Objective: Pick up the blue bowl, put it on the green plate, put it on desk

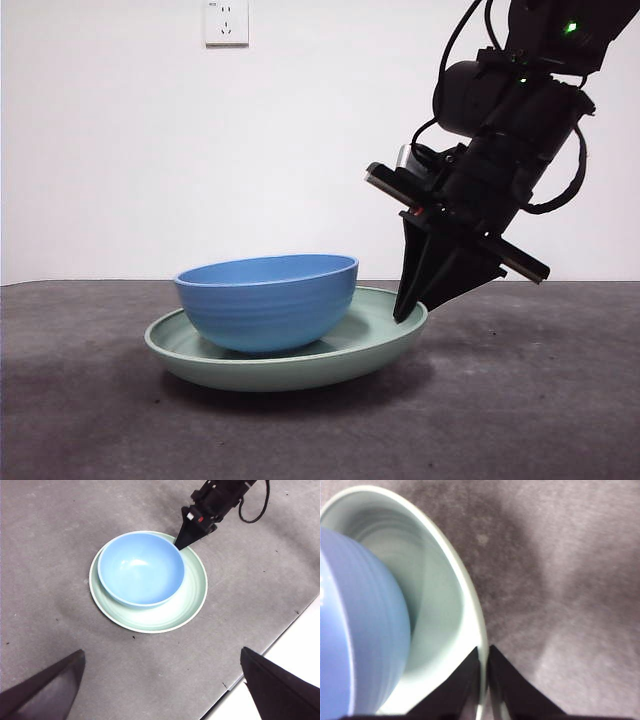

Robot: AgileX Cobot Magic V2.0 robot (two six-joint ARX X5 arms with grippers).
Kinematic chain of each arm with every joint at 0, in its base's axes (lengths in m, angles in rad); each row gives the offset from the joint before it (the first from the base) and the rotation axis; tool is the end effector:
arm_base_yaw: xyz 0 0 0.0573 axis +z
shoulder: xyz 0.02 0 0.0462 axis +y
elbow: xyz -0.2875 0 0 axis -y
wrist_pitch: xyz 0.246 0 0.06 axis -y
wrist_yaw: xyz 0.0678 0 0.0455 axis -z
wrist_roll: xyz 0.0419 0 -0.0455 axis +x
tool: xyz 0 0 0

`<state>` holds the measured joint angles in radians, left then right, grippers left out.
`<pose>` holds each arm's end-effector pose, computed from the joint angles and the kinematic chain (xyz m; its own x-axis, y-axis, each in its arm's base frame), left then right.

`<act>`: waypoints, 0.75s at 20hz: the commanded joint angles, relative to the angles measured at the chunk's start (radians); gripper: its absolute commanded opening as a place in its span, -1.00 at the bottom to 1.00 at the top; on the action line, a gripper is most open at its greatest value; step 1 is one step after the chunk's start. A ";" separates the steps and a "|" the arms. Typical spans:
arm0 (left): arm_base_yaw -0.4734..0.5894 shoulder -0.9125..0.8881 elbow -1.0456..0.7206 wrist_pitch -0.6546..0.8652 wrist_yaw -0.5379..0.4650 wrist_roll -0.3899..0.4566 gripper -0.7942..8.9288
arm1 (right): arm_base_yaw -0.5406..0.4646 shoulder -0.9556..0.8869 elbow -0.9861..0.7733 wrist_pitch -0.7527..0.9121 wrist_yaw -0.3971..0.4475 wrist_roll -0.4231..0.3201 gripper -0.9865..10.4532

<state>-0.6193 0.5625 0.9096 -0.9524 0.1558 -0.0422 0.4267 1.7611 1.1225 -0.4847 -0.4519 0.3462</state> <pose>0.0593 -0.0503 0.3348 0.5714 -0.5979 -0.5621 0.6572 0.7436 -0.1229 0.3141 0.1629 0.1922 0.1736 0.5586 -0.8110 -0.2336 0.8234 0.5171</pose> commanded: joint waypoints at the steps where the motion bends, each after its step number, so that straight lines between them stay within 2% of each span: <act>1: -0.007 0.005 0.015 0.010 0.002 0.003 0.19 | 0.010 0.023 0.020 0.014 -0.011 0.016 -0.82; 5: -0.007 0.005 0.015 0.010 0.002 -0.003 0.19 | 0.010 0.028 0.020 0.003 -0.011 0.016 -0.78; 9: -0.007 0.005 0.015 0.010 0.002 -0.003 0.19 | 0.010 0.027 0.020 0.001 -0.011 0.016 -0.36; 12: -0.007 0.005 0.015 0.009 0.002 -0.003 0.19 | 0.008 0.018 0.023 0.000 0.000 0.011 -0.33; 15: -0.007 0.005 0.015 0.009 0.002 -0.003 0.19 | -0.008 -0.037 0.025 -0.023 0.053 0.003 -0.33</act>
<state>-0.6193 0.5625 0.9096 -0.9527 0.1558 -0.0425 0.4160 1.7306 1.1236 -0.5167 -0.4030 0.3515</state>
